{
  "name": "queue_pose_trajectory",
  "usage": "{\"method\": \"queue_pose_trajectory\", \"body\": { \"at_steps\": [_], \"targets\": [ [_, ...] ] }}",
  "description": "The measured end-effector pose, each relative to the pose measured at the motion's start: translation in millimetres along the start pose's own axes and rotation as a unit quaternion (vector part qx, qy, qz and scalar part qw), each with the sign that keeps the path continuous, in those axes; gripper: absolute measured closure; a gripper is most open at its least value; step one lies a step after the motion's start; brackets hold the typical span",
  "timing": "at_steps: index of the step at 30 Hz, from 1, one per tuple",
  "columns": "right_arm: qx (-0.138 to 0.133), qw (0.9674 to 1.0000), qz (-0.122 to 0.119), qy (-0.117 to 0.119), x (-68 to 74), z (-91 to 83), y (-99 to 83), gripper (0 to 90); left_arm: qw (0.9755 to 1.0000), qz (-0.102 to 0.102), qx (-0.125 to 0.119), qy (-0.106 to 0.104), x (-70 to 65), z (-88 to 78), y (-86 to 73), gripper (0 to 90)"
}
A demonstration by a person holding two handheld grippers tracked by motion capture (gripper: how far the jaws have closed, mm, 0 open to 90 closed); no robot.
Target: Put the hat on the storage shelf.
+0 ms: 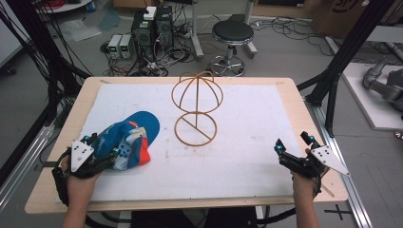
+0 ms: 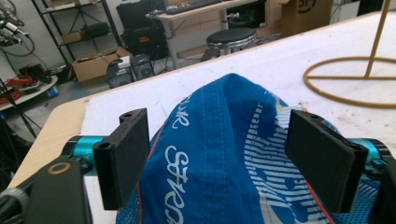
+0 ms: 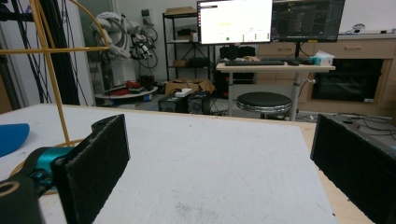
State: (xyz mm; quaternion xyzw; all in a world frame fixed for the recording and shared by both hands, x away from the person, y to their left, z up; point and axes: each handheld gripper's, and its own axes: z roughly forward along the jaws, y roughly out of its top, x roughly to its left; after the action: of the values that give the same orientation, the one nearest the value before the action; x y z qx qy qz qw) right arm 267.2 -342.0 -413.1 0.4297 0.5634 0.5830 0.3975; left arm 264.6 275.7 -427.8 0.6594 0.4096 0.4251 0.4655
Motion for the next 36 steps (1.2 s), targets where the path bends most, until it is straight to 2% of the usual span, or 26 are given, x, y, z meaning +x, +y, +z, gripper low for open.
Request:
{"method": "queue_pose_trajectory", "body": {
  "at_steps": [6,16,21,26,30,32,33,34,35,36],
  "targets": [
    [0.0,1.0,0.001,-0.003,-1.3,-1.4,0.0,4.2,0.9998,-0.002,0.019,0.005,2.2,5.1,-1.4,26.2],
    [0.001,1.0,0.003,-0.008,-2.6,-1.5,-0.3,4.3,0.9992,0.012,0.035,0.012,2.3,9.8,-4.0,34.9],
    [0.001,1.0,0.003,-0.008,-2.8,-1.4,-0.4,4.2,0.9988,0.006,0.043,0.024,2.7,11.9,-4.4,38.1],
    [0.005,0.9999,0.003,-0.012,-2.7,-0.9,-0.7,4.3,0.9982,0.0,0.053,0.027,3.0,14.4,-5.6,46.2],
    [0.006,0.9999,0.006,-0.014,-3.0,-1.0,-0.8,4.3,0.9971,-0.001,0.074,0.018,1.8,17.3,-7.3,50.2],
    [0.005,0.9999,0.007,-0.013,-3.1,-1.0,-0.9,4.2,0.9964,0.001,0.082,0.018,0.7,18.4,-7.7,54.9],
    [0.005,0.9998,0.011,-0.014,-2.9,-1.2,-0.8,4.2,0.9962,-0.001,0.085,0.017,0.6,18.8,-7.8,61.4],
    [0.005,0.9998,0.011,-0.014,-2.9,-1.2,-0.8,4.2,0.9962,-0.001,0.085,0.018,0.5,18.7,-7.7,61.4],
    [0.006,0.9998,0.011,-0.015,-3.1,-1.2,-0.9,4.2,0.9965,0.0,0.083,0.015,0.5,18.3,-7.3,69.5],
    [0.006,0.9998,0.01,-0.014,-3.3,-1.1,-1.0,4.3,0.9966,0.003,0.081,0.014,0.6,17.7,-6.6,72.5]
  ]
}}
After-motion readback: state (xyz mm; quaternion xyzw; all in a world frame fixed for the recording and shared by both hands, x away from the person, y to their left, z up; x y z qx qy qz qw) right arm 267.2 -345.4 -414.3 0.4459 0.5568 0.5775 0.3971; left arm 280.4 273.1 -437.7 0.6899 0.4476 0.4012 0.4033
